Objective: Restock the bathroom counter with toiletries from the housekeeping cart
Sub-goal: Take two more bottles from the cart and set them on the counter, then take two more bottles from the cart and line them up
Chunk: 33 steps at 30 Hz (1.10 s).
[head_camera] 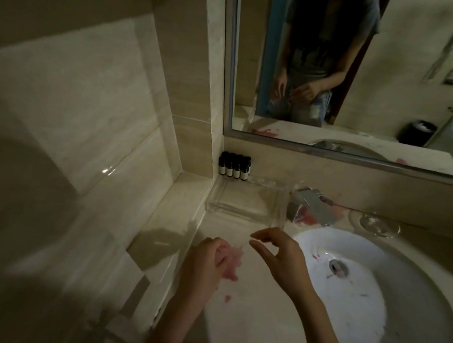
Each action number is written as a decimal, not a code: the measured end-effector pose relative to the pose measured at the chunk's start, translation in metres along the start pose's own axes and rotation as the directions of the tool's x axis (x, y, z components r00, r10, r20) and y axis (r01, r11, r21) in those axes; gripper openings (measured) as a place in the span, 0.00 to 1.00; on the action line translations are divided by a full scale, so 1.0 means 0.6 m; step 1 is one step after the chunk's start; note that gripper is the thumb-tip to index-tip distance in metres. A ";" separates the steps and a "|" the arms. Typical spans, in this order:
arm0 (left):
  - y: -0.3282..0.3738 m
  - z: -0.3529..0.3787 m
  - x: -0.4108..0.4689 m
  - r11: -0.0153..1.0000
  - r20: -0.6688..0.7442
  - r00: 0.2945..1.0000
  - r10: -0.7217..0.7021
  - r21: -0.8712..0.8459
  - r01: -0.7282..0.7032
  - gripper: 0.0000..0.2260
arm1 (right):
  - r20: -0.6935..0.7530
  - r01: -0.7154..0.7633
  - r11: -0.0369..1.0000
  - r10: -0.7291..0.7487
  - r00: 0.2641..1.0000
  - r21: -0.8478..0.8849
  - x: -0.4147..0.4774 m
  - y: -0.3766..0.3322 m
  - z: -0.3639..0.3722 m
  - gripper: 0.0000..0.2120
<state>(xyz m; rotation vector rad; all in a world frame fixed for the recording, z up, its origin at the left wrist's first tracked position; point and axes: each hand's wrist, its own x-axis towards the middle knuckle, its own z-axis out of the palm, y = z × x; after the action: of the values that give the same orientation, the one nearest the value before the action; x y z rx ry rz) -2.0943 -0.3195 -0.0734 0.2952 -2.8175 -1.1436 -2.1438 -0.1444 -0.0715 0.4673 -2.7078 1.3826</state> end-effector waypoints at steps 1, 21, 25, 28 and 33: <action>0.003 0.003 -0.011 1.000 0.010 1.000 0.008 -0.017 -0.008 0.06 | -0.001 0.003 1.000 -0.003 1.000 -0.006 -0.015 -0.003 -0.003 0.07; 0.090 0.077 -0.108 0.960 0.251 0.932 0.263 0.028 -0.279 0.11 | -0.241 -0.235 0.971 0.219 0.945 -0.042 -0.216 -0.003 -0.083 0.03; 0.112 0.081 -0.130 0.915 0.342 0.860 0.380 -0.005 -0.402 0.11 | -0.381 -0.322 0.946 0.285 0.880 -0.036 -0.273 -0.011 -0.093 0.03; 0.116 0.080 -0.160 0.884 0.399 0.804 0.442 -0.044 -0.465 0.11 | -0.453 -0.403 0.914 0.342 0.823 -0.042 -0.331 -0.028 -0.083 0.03; 0.104 0.084 -0.236 0.834 0.513 0.688 0.514 -0.110 -0.541 0.12 | -0.543 -0.529 0.847 0.469 0.697 0.053 -0.444 -0.075 -0.045 0.03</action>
<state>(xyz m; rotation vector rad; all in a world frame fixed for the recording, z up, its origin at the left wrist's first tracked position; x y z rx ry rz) -1.9728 -0.2117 -0.0672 -0.9321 -3.0171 -1.1271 -1.8788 -0.0844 -0.0721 -0.6457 -2.4681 1.1900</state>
